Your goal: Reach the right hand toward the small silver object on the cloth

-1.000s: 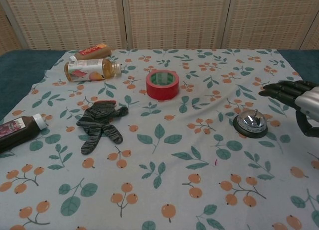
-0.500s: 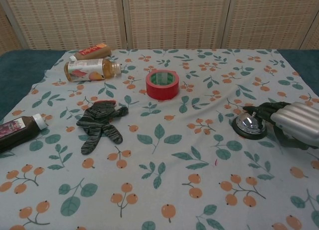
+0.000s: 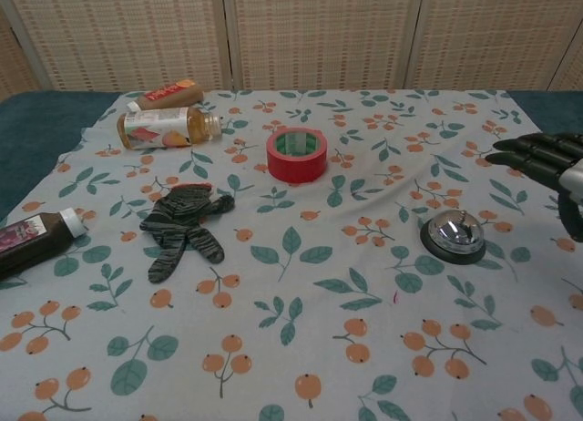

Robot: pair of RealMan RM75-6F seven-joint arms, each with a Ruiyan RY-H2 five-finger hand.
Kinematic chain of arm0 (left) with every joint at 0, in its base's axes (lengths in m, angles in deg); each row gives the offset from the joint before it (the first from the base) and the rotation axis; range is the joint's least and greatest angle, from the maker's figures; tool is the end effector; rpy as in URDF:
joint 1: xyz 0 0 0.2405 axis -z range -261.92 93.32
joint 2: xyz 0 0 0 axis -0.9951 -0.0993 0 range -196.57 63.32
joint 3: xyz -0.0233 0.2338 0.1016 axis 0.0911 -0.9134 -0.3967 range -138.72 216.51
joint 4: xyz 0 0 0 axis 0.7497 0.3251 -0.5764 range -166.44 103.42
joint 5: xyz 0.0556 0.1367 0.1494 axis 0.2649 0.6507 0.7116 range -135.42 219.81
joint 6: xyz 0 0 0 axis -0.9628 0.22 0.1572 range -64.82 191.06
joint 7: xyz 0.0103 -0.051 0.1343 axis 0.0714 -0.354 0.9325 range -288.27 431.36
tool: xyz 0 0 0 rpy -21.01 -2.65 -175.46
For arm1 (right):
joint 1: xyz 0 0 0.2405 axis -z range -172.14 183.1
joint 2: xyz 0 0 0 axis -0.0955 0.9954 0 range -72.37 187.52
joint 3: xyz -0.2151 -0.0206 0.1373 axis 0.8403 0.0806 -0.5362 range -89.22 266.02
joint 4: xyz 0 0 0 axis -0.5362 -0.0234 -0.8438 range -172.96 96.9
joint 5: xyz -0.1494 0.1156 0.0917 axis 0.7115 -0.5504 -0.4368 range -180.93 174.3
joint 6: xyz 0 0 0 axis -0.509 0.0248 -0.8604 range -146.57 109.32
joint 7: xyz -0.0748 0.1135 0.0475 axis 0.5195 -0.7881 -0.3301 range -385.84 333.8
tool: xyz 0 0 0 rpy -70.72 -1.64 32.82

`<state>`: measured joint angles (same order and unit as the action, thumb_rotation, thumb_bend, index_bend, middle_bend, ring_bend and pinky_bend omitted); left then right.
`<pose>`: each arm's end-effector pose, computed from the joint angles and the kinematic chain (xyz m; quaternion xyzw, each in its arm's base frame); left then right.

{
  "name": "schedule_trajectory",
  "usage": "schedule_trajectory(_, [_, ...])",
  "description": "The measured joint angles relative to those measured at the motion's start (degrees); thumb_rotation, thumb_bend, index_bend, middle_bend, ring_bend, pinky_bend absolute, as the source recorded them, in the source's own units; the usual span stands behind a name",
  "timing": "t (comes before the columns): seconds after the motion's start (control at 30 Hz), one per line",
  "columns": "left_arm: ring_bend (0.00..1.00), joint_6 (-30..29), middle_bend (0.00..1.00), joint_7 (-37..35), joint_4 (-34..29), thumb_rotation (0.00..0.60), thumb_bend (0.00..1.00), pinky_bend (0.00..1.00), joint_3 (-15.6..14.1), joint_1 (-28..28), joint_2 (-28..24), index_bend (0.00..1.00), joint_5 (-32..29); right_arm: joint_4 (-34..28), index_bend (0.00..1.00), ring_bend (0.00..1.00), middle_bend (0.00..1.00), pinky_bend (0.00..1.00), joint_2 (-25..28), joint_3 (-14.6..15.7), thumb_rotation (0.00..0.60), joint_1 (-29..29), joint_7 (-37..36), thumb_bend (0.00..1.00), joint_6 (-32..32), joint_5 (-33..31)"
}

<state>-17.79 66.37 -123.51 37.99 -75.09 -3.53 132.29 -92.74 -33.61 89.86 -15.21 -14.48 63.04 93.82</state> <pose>-0.3006 0.1891 0.1431 -0.6421 -0.4083 -0.3948 0.5149 -0.2987 -0.2584 0.0307 0.7647 -0.1490 0.3410 0.5261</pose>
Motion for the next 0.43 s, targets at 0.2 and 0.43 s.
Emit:
schedule_trajectory(0.2, [0.21,0.24,0.29,0.43,-0.07,0.600,0.39,0.35,0.04,0.06,0.15,0.30,-0.16,-13.50,0.00,0.00,0.01,0.11,10.34,0.47,0.600,4.85,4.94,1.00,4.73,-0.82])
schedule_trajectory(0.43, [0.21,0.20,0.29,0.97,-0.28,0.600,0.39,0.35,-0.09,0.05,0.21,0.30,0.10,-25.09,0.00,0.00,0.01,0.11,17.91,1.88,0.600,10.65,6.39,0.98,7.14,-3.65])
